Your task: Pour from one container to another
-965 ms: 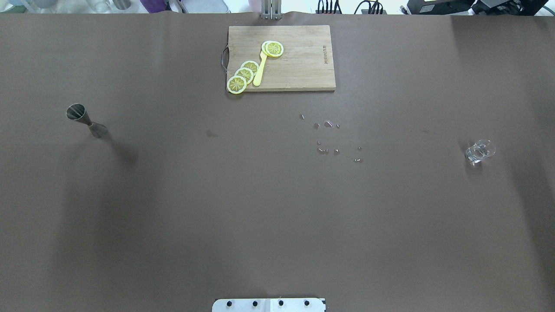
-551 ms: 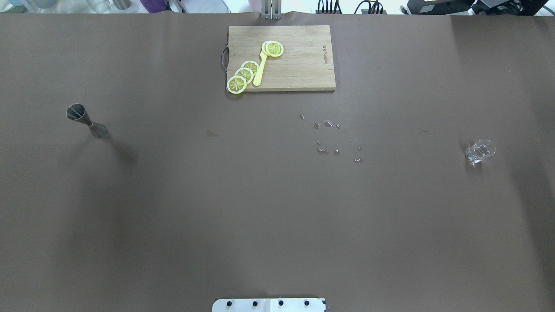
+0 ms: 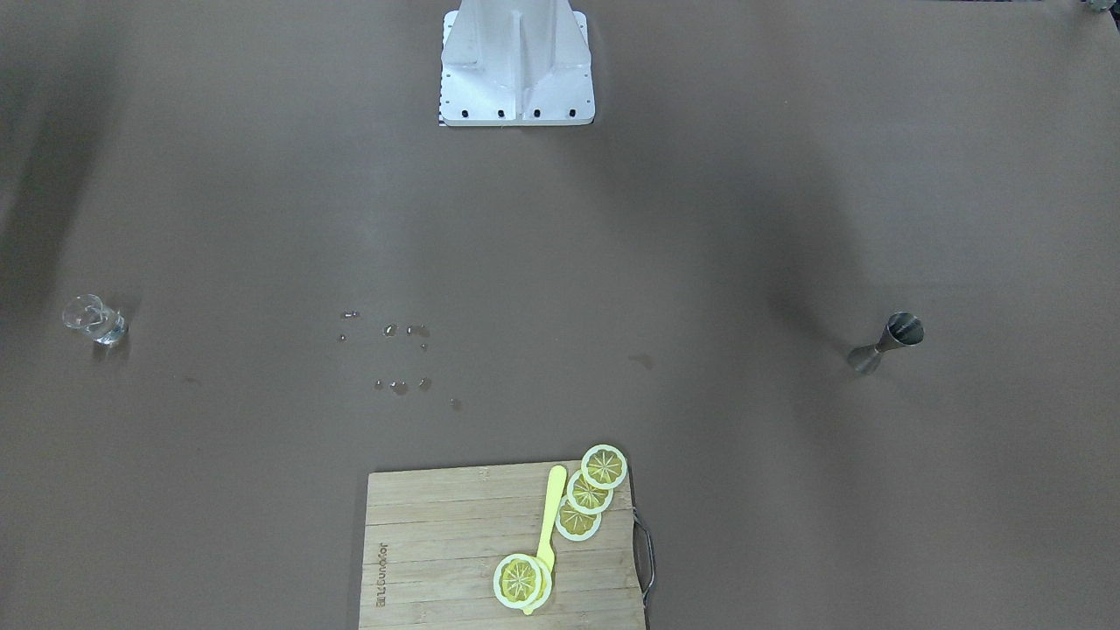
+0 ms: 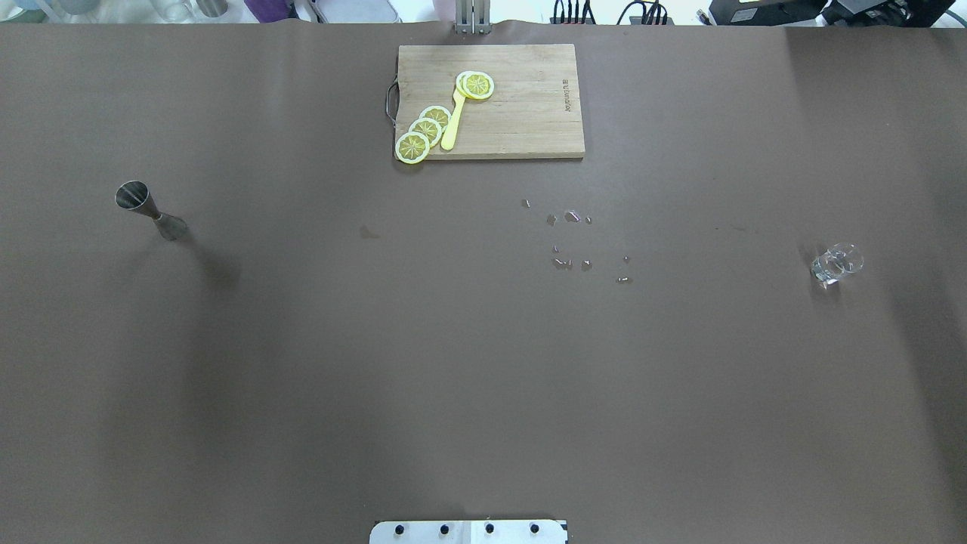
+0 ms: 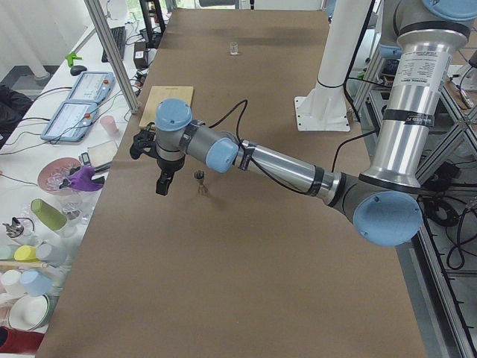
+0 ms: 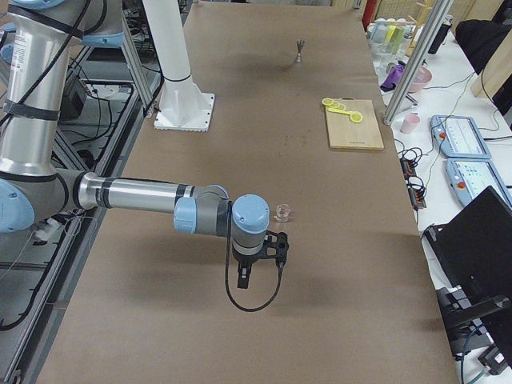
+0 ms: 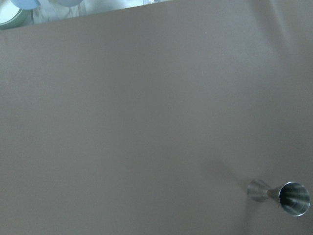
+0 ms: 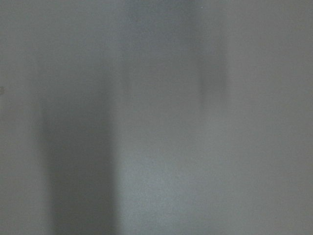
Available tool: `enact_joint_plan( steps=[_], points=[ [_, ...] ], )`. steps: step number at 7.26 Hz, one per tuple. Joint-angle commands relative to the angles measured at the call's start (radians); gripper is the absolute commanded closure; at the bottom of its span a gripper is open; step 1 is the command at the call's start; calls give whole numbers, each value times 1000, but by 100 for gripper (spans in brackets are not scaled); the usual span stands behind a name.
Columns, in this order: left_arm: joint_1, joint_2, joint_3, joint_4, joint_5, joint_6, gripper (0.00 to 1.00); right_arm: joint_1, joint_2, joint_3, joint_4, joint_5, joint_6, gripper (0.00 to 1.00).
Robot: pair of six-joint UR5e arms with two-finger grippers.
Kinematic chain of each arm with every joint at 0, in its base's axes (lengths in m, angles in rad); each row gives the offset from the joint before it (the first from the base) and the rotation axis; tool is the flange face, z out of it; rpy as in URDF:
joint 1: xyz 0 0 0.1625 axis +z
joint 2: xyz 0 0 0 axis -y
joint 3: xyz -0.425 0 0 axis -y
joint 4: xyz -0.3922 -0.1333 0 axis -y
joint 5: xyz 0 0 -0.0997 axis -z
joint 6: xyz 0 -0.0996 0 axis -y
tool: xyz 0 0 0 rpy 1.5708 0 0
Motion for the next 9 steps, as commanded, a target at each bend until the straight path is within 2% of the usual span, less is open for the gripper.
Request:
enact_joint_plan(
  steps=[1,2,3,5,7,9],
  points=[
    [58,-12,-1,-249,8,-205,2,0,1,0,0,0,0,0],
    [78,-37,-7,-287,93,-257,2,0,1,0,0,0,2,0],
    [153,-37,-33,-290,220,-275,2,-1,1,0,0,0,2,0],
    [276,-40,-105,-298,371,-440,2,0,1,0,0,0,0,0],
    [389,-37,-163,-301,564,-483,2,-1,1,-17,0,-3,3,0],
    [507,-20,-212,-359,754,-555,2,0,56,-12,6,6,2,0]
  ],
)
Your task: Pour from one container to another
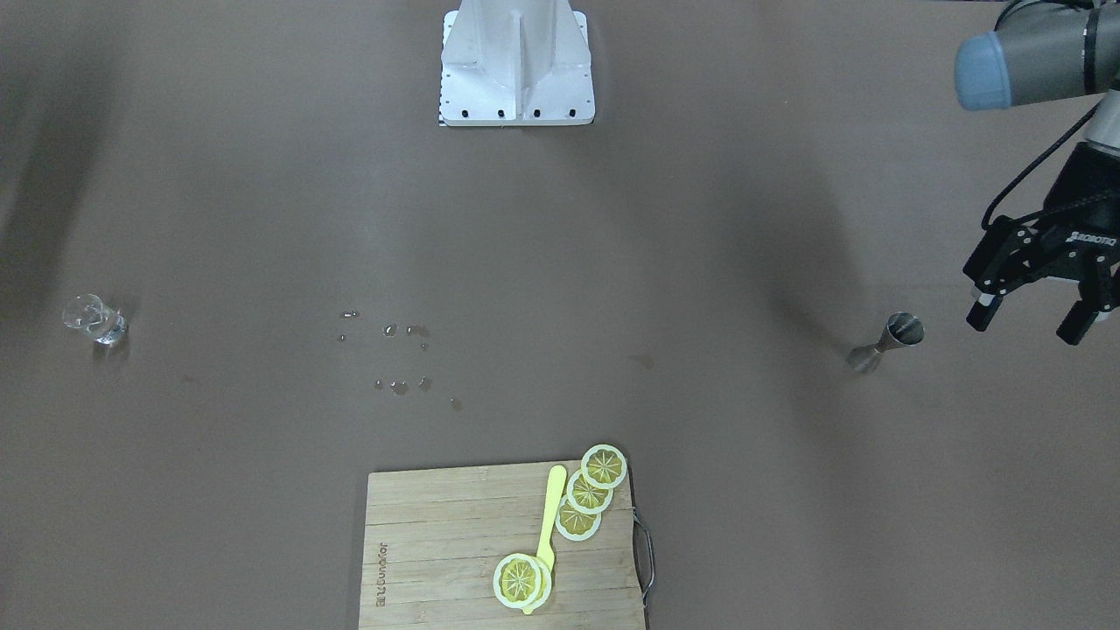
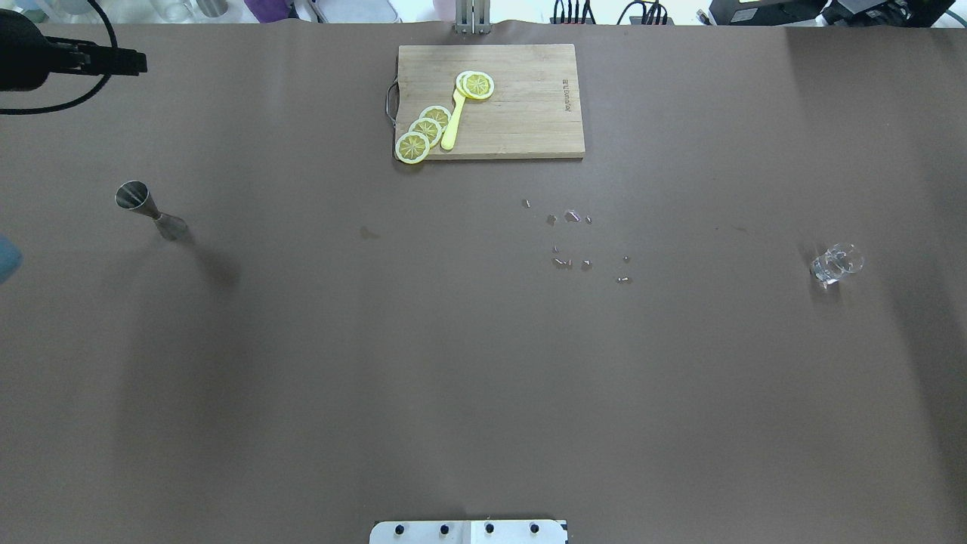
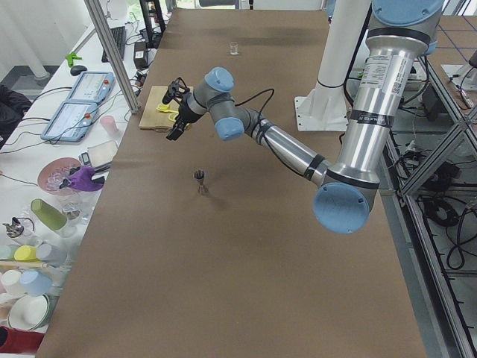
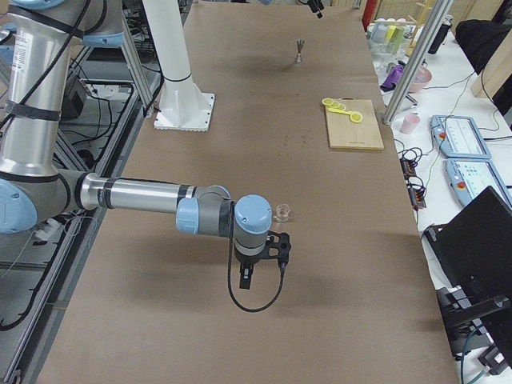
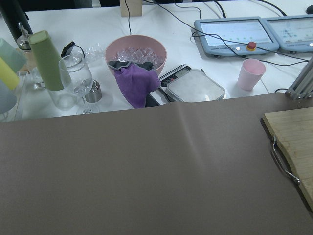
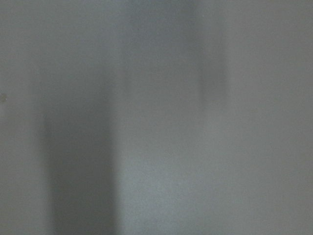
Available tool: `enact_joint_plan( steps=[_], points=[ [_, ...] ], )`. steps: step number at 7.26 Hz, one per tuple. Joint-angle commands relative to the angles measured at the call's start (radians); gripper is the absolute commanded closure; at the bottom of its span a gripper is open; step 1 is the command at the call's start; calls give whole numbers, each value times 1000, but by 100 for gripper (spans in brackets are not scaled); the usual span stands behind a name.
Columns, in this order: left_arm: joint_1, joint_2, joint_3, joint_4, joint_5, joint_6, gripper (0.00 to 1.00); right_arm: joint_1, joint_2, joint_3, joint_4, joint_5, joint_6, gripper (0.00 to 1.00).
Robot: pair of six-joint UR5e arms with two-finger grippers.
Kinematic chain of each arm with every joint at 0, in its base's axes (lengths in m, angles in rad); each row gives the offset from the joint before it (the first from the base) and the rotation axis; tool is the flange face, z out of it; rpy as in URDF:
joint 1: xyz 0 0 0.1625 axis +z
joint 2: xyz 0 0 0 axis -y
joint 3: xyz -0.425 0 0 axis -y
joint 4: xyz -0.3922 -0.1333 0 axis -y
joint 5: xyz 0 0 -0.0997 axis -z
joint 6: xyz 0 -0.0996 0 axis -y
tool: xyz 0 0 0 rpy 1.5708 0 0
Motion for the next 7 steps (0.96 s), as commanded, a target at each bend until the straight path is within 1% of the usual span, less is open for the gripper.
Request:
enact_joint_plan(
  steps=[1,3,4,6,7],
  points=[
    [133,51,-29,-92,222,-57,2,1,30,4,3,12,0,0],
    [262,132,-29,-196,445,-118,2,1,30,7,4,18,0,0],
    [326,177,-28,-259,534,-162,2,1,30,11,4,30,0,0],
    [467,283,-2,-435,762,-189,2,-2,33,10,10,76,-2,0],
    [501,307,44,-523,838,-189,2,-6,30,-2,113,130,-18,0]
  ],
)
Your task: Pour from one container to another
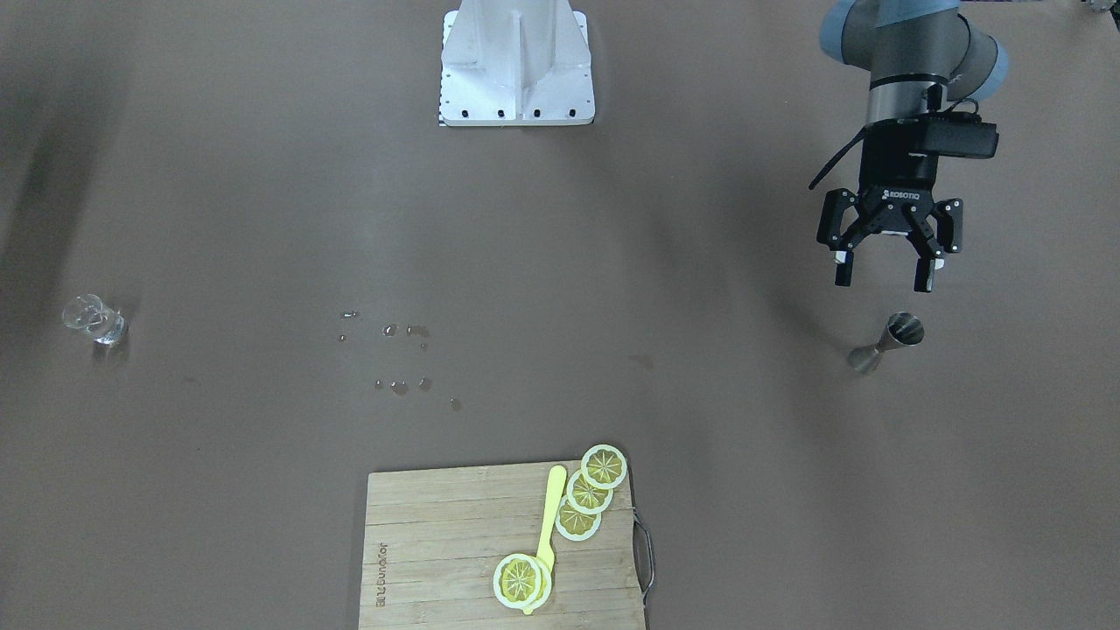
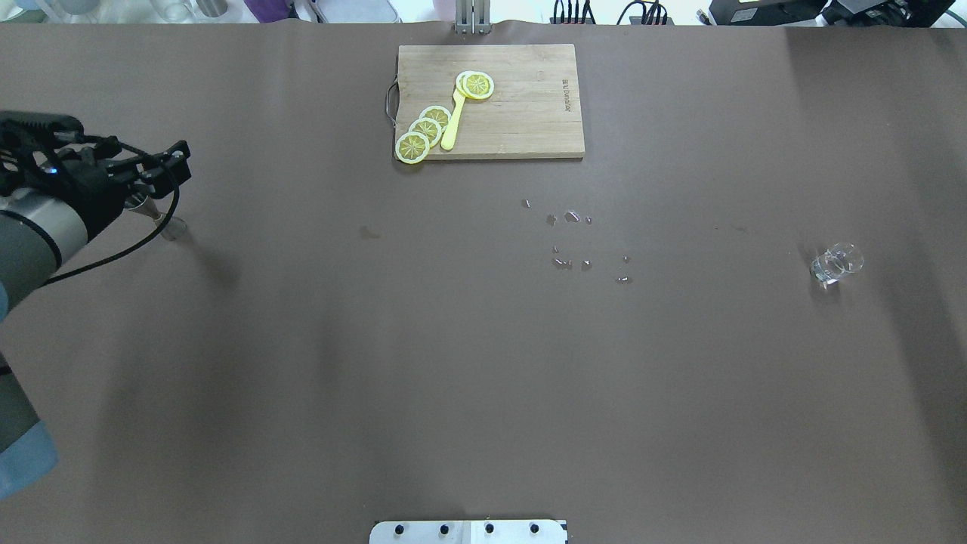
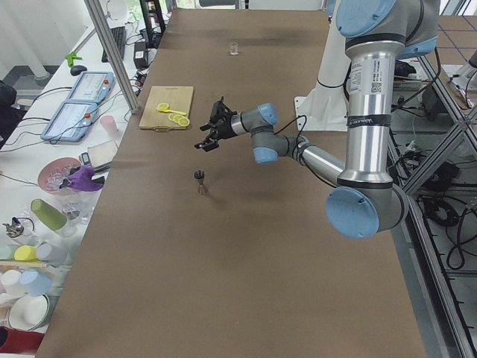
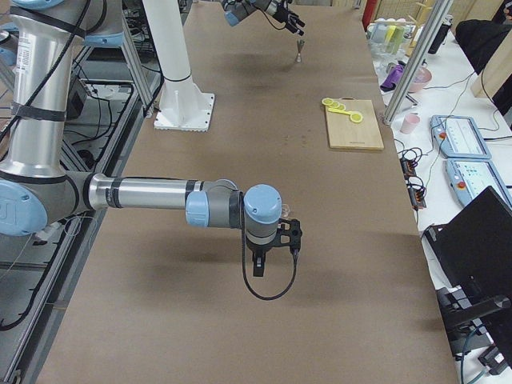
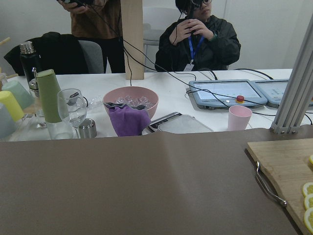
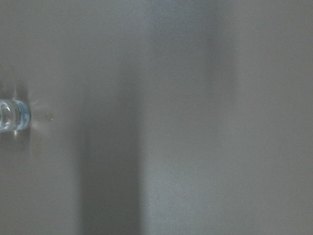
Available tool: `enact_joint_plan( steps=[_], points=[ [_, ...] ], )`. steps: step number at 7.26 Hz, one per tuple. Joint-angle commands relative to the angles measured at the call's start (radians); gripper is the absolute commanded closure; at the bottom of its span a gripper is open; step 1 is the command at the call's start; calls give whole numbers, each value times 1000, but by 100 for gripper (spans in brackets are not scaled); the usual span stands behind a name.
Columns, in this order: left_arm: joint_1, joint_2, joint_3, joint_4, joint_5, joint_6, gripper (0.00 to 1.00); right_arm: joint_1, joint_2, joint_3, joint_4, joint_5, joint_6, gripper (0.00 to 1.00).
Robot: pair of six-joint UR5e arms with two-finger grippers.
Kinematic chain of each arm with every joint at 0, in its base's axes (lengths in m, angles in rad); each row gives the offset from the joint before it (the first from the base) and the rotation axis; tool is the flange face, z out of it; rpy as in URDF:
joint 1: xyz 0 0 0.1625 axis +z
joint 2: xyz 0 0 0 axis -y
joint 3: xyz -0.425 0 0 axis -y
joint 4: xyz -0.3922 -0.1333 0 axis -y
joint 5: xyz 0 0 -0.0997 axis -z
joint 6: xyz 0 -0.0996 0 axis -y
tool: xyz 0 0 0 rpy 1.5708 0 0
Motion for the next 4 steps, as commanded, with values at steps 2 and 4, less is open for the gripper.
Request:
enact_joint_plan(
  steps=[2,4],
  points=[
    [120,46,157,-259,242,-8,2,-22,-6,-29,203,60,-15,0],
    [149,45,211,-284,293,-96,2,-113,0,-32,315,64,-8,0]
  ],
)
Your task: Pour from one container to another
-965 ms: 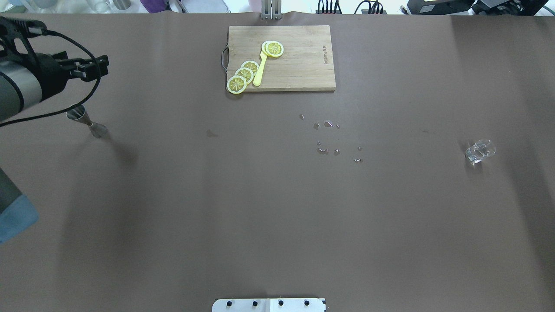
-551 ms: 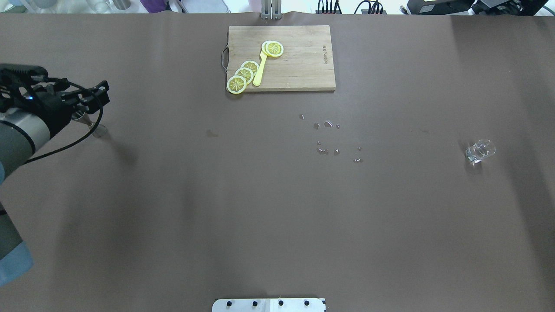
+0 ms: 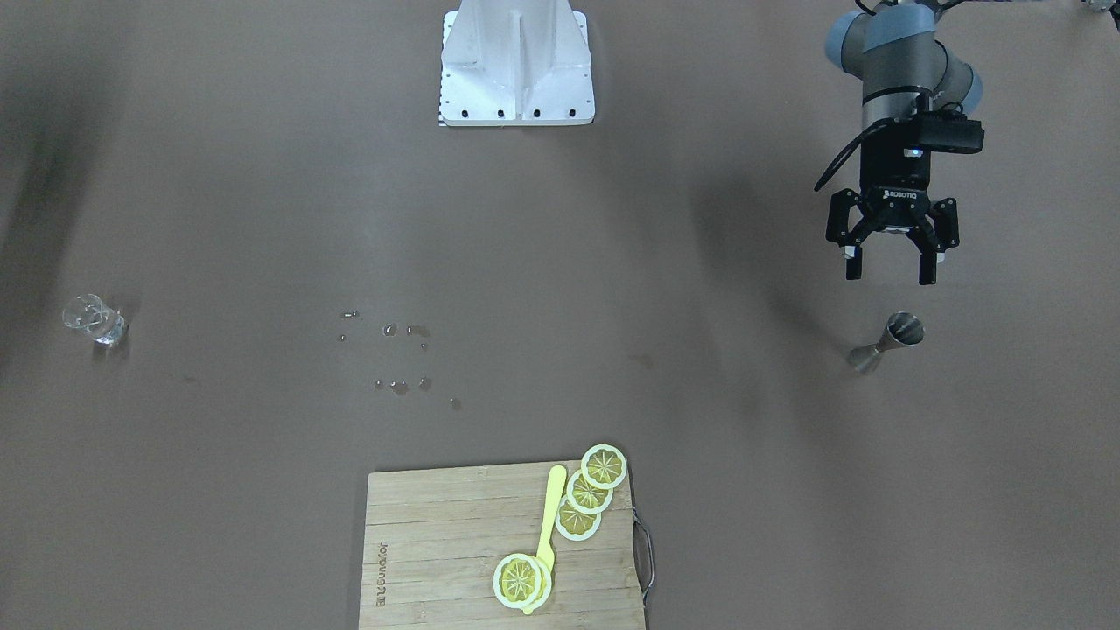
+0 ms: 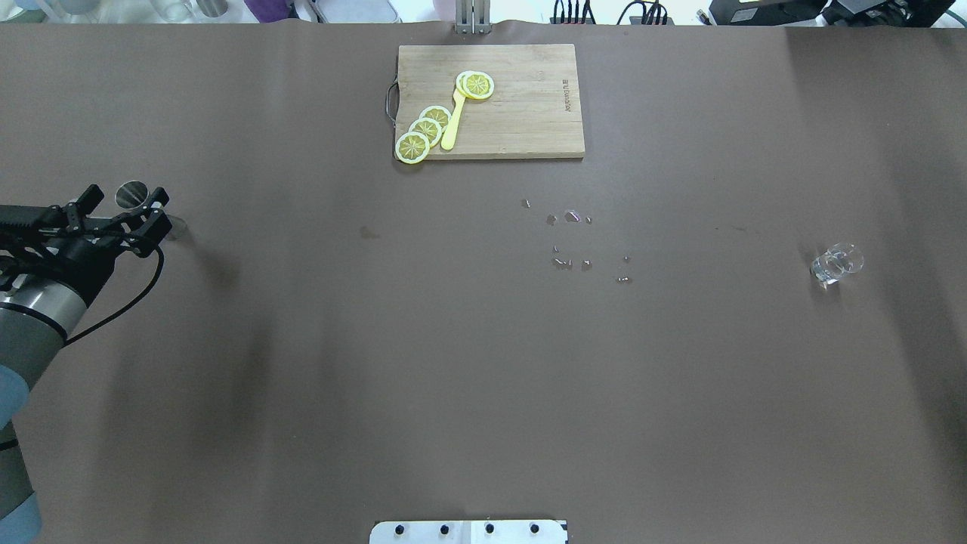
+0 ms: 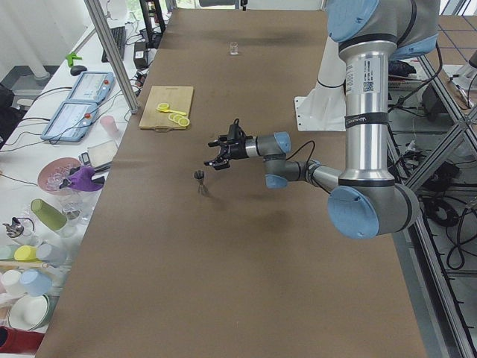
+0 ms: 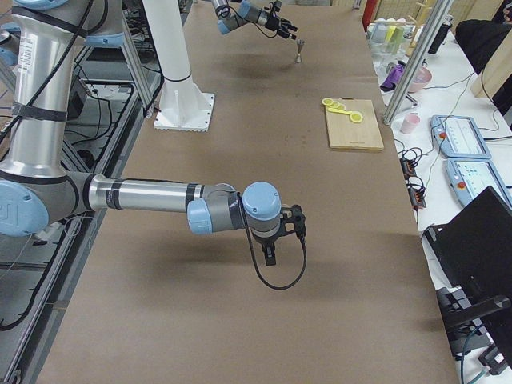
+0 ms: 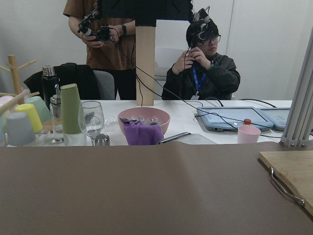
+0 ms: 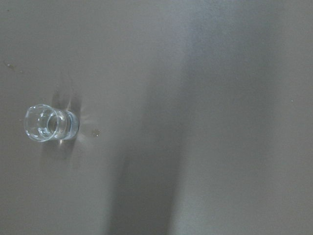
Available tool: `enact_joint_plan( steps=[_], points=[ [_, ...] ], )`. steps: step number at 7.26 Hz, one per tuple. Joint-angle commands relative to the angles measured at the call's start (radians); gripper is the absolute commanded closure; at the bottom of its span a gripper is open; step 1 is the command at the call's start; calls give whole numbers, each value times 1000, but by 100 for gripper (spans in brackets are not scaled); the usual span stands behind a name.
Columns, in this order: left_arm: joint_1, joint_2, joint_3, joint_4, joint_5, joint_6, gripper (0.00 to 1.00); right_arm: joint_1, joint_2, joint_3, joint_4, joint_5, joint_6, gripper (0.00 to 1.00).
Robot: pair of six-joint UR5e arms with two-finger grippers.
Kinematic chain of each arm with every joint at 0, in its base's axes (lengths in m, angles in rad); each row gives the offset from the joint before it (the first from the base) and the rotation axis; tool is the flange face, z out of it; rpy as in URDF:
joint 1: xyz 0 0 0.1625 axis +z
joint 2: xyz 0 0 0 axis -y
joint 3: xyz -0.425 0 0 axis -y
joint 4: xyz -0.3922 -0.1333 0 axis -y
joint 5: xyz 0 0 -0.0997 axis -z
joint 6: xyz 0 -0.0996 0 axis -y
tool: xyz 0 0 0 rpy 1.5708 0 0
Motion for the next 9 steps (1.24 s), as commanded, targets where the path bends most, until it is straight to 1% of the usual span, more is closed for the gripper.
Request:
enact_joint_plan(
  steps=[1,2,3,4,5,6,7,8,9],
  points=[
    [31,0,79,-20,32,-131,2,-112,4,-1,170,4,5,0],
    [32,0,94,-18,34,-141,2,-167,8,-1,248,3,2,0],
    [32,-2,108,-18,43,-142,2,-225,39,-4,292,-17,0,0],
    [32,-2,124,-15,62,-151,2,-232,62,-5,295,-17,-6,0],
    [32,-9,148,-17,63,-154,2,-282,97,-8,333,-75,-93,0],
    [31,-17,173,-17,63,-154,2,-290,91,-19,352,-124,-171,0],
    [31,-23,174,-6,64,-153,2,-290,88,-68,419,-108,-232,0],
    [31,-45,202,-3,70,-151,2,-290,103,-181,538,-87,-283,0],
    [31,-68,232,-3,70,-151,2,-290,126,-236,592,-26,-246,0]
  ],
)
